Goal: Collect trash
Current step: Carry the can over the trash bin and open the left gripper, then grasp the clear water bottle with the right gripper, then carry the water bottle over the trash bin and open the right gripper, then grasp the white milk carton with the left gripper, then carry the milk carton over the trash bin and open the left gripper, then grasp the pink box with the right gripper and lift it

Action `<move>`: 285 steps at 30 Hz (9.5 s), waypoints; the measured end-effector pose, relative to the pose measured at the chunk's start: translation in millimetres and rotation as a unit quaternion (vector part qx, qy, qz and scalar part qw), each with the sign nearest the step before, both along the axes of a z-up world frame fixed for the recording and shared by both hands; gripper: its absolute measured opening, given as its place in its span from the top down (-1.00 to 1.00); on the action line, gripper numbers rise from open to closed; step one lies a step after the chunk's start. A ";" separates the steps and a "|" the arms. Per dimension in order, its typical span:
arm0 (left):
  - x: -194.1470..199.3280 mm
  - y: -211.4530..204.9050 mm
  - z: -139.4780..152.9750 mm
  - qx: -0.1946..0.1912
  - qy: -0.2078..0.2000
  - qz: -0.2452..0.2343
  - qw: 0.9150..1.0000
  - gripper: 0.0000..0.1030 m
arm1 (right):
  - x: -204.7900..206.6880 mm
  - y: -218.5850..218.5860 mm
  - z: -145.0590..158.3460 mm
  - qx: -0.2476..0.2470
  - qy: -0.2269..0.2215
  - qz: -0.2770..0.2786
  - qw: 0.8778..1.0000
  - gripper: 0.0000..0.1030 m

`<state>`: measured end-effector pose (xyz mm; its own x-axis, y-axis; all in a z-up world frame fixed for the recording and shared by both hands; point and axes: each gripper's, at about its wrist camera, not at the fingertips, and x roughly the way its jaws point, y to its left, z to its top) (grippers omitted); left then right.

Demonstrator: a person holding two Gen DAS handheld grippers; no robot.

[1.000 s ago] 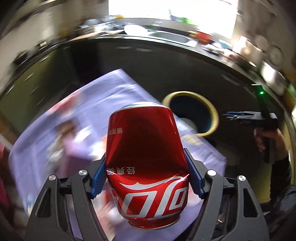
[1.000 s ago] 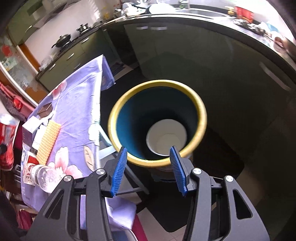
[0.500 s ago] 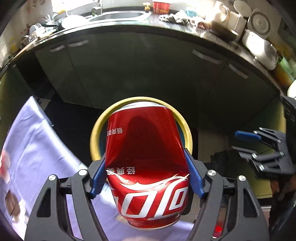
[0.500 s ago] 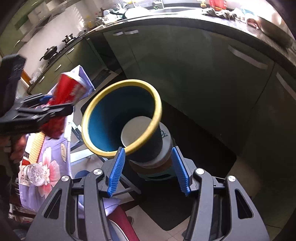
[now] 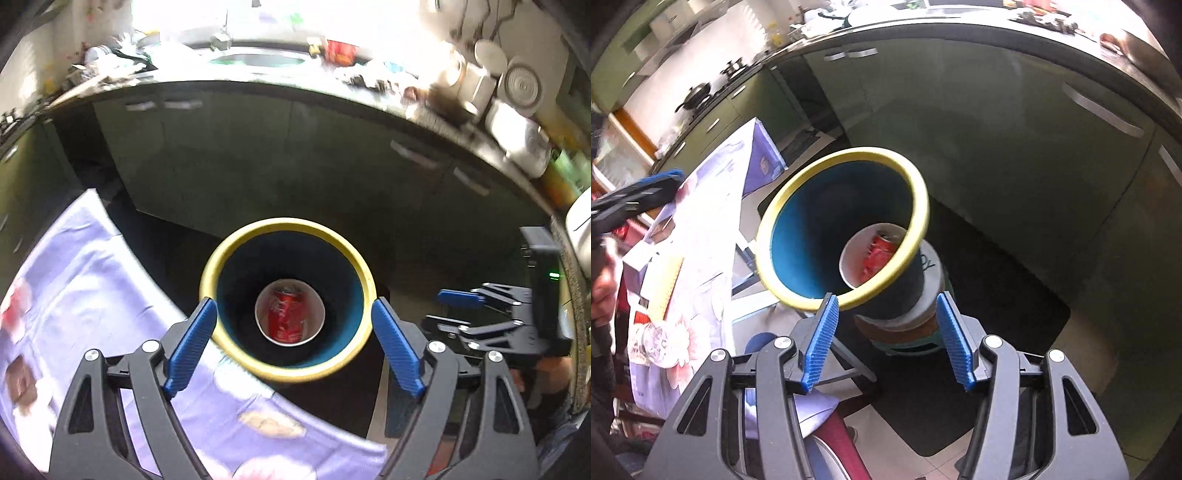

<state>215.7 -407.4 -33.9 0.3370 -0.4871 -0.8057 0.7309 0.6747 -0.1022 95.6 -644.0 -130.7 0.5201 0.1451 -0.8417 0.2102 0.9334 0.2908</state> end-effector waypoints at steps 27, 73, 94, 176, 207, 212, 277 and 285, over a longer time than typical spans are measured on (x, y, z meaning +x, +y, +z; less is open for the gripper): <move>-104.1 364.0 35.7 -0.085 -0.085 0.259 0.958 -0.72 | 29.1 349.8 54.5 -0.093 0.001 0.489 0.867 -0.29; -123.6 367.9 28.0 -0.082 -0.081 0.268 0.956 -0.73 | 40.5 245.1 46.6 -0.112 0.018 0.419 0.901 -0.26; -112.9 346.1 23.3 -0.056 -0.070 0.253 0.963 -0.73 | 165.9 62.7 -26.0 -0.056 0.087 0.076 0.992 -0.45; -48.5 64.2 -17.3 0.021 0.000 -0.009 1.000 0.36 | -12.5 58.1 -4.1 -0.028 -0.001 0.054 0.998 -0.47; -30.5 98.4 -17.3 -0.052 -0.022 0.073 0.996 -0.31 | -8.9 49.0 -24.7 -0.017 0.023 0.053 0.998 -0.49; -50.0 169.1 -13.5 -0.057 -0.044 0.122 0.990 -0.33 | 7.8 92.3 -10.7 -0.033 0.015 0.095 0.995 -0.49; -114.2 425.2 -13.8 -0.067 -0.068 0.269 0.958 -0.37 | 117.0 450.3 68.6 -0.116 -0.147 0.345 0.920 -0.52; -115.2 410.7 -10.1 -0.062 -0.072 0.255 0.962 -0.37 | 98.3 376.8 99.3 -0.076 -0.154 0.287 0.942 -0.52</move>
<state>100.6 3.3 -44.1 0.6617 -0.3183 -0.6789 0.3207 0.9386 -0.1275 193.9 -267.2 -31.4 0.6162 0.3674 -0.6966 -0.4146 0.9034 0.1098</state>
